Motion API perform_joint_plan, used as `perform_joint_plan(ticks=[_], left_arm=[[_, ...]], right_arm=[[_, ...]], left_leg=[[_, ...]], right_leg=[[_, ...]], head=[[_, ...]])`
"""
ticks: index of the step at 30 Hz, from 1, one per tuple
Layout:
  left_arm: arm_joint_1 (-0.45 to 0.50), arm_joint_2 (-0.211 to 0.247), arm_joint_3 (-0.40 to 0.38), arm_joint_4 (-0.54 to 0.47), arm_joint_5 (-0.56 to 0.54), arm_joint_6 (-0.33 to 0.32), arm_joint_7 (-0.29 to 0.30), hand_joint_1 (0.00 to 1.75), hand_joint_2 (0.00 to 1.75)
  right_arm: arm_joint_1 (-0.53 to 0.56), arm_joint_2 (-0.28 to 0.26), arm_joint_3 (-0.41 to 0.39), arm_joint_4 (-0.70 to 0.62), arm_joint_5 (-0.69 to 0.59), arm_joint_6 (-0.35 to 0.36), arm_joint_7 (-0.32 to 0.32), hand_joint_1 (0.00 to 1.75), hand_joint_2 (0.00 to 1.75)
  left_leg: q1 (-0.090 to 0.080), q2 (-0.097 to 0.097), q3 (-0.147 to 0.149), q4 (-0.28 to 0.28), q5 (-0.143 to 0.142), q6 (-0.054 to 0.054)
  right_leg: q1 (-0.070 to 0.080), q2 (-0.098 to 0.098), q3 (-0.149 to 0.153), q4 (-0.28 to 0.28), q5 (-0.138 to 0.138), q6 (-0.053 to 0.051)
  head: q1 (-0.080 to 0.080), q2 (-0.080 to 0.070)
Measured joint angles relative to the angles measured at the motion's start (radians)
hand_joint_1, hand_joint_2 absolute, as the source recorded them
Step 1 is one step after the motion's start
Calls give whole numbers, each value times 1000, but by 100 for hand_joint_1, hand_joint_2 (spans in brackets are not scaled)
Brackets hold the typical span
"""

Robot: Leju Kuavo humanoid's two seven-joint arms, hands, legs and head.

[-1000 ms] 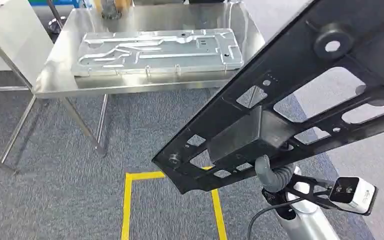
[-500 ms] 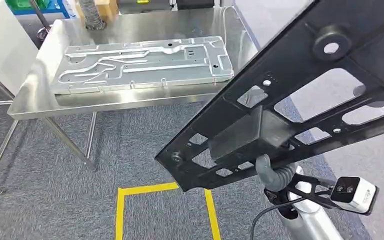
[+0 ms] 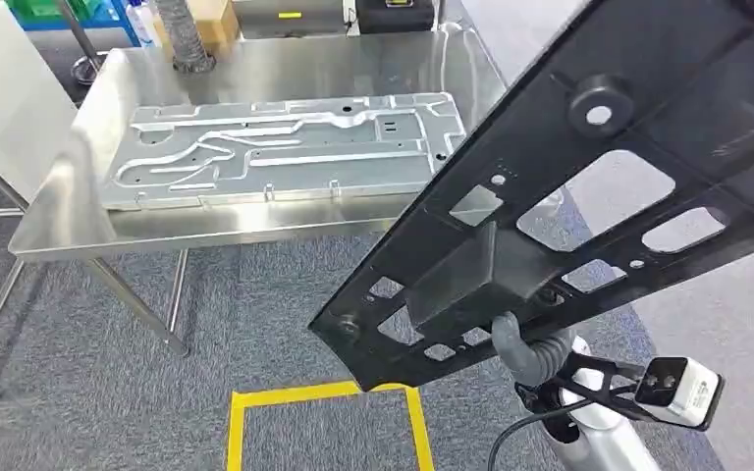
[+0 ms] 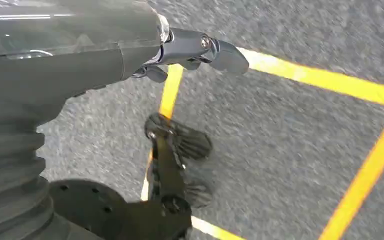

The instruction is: Take the parts from the cabinet and place them on the table.

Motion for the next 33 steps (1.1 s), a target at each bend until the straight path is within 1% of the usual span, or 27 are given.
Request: perform_joint_plan(ticks=[2,4,5,6,7,9,10,11,12,13,15,16,17,18,19,20,21,23,25,26,27,28,29,30,31,32,33], left_arm=[[-3,-2,0,0,1,0,1,0,175],[-2,-3,0,0,2,1,3,0,175],[-3,-4,0,0,2,1,4,0,175],[-3,-4,0,0,2,2,3,0,175],[-7,-6,0,0,2,2,3,0,175],[-9,-8,0,0,2,1,4,0,175],[-6,-9,0,0,2,1,4,0,175],[-2,-9,0,0,2,1,4,0,175],[1,-9,0,0,2,1,4,0,175],[2,-9,0,0,3,2,4,0,175],[4,-9,0,0,5,2,4,0,175],[5,-9,1,0,8,2,4,0,175],[3,-9,1,0,8,1,3,0,175],[4,-10,1,0,8,1,2,0,175],[6,-10,1,0,8,0,0,0,175],[6,-10,1,0,8,-1,-1,0,175],[6,-10,1,0,8,-2,-4,0,175],[2,-11,1,0,10,-3,-7,0,175],[2,-11,1,0,12,-4,-10,0,175],[4,-11,1,0,13,-4,-10,0,175],[5,-11,1,0,13,-5,-10,0,175],[5,-11,2,0,13,-7,-10,0,175],[4,-11,2,0,13,-9,-10,0,175],[3,-11,2,0,11,-11,-10,0,175],[2,-13,2,0,11,-11,-11,0,175],[0,-13,1,0,10,-11,-11,0,175],[-4,-13,1,0,10,-11,-11,0,175]], right_arm=[[5,0,0,1,24,-11,0,175,175],[7,0,1,0,46,-22,1,175,175],[9,0,2,-1,55,-25,1,175,175],[11,-5,2,-1,59,-29,1,175,175],[10,-11,2,-1,61,-30,1,175,175],[12,-13,3,-1,60,-28,1,175,175],[12,-13,4,-1,56,-27,1,175,175],[14,-13,5,-1,52,-26,1,175,175],[15,-13,5,-1,50,-22,1,175,175],[15,-13,5,-1,50,-22,1,175,175],[16,-13,5,-1,50,-23,1,175,175],[15,-13,6,0,52,-25,1,175,175],[16,-13,6,-1,53,-32,0,175,175],[18,-13,6,-1,58,-39,0,175,175],[20,-13,6,-2,61,-44,0,175,175],[21,-13,4,-5,67,-51,0,175,175],[24,-13,3,-7,74,-58,0,175,175],[30,-11,-1,-15,85,-71,-1,175,175],[47,-7,-3,-19,99,-87,-1,175,175],[54,-7,-3,-22,107,-95,-1,175,175],[56,-7,-5,-24,113,-106,-1,175,175],[52,-7,-11,-24,117,-119,0,175,175],[44,-7,-20,-23,116,-129,0,175,175],[26,-7,-37,-19,110,-131,1,175,175],[6,-7,-55,-11,102,-131,2,175,175],[-16,-5,-74,-2,94,-131,4,175,175],[-34,-5,-93,5,91,-131,5,175,175]], left_leg=[[-1,0,17,-6,-23,-16],[-1,1,33,5,-3,-34],[1,1,41,10,-9,-40],[5,2,38,35,-24,-38],[5,2,6,94,-44,-39],[9,2,-98,245,-110,-49],[9,2,-142,297,-142,-53],[9,2,-167,308,-147,-53],[8,2,-172,280,-127,-48],[8,2,-160,219,-81,-43],[7,6,-113,43,66,-34],[0,8,-120,33,77,-29],[-3,10,-119,28,57,-23],[-5,9,-113,23,73,-15],[-3,8,-115,17,69,-8],[-1,3,-97,14,69,-2],[2,2,-82,7,68,4],[2,1,-67,5,56,14],[0,-4,-50,5,37,14],[-1,-6,-38,5,27,14],[-1,-9,-24,5,16,12],[-1,-11,-6,5,3,10],[-1,-12,14,5,-10,7],[-2,-12,31,5,-25,4],[-4,-11,38,8,-36,0],[-4,-14,37,1,-45,-8],[-3,-13,39,-5,-51,-13]], right_leg=[[13,-6,8,-6,-26,-24],[14,-3,20,-21,-11,-43],[13,-2,39,-22,-6,-53],[12,-9,53,-29,-13,-59],[12,-11,60,-29,-19,-65],[16,-11,67,-29,-31,-66],[18,-11,72,-29,-38,-66],[20,-10,78,-28,-45,-67],[21,-9,87,-28,-53,-66],[21,-9,98,-28,-61,-65],[21,-10,119,-31,-79,-59],[23,-10,129,-26,-85,-54],[23,-8,124,-31,-87,-47],[22,-8,127,-37,-91,-40],[23,-7,129,-23,-83,-34],[22,-8,134,-19,-83,-30],[18,-7,123,11,-87,-27],[18,0,43,142,-109,-22],[14,3,-60,274,-179,-17],[12,3,-89,292,-197,-15],[12,3,-98,274,-194,-15],[13,3,-90,219,-165,-16],[13,3,-69,138,-110,-19],[14,3,-49,52,-28,-26],[20,4,-45,4,58,-33],[25,6,-42,2,31,-36],[27,6,-39,3,34,-43]], head=[[-1,0],[0,0],[-1,0],[0,0],[-1,0],[-1,0],[-1,0],[-1,0],[-1,0],[-1,0],[-1,0],[0,0],[-1,0],[-1,0],[-1,0],[-1,0],[0,0],[-1,0],[-1,0],[-1,0],[-1,0],[-1,0],[-1,0],[0,0],[0,0],[1,0],[-1,0]])
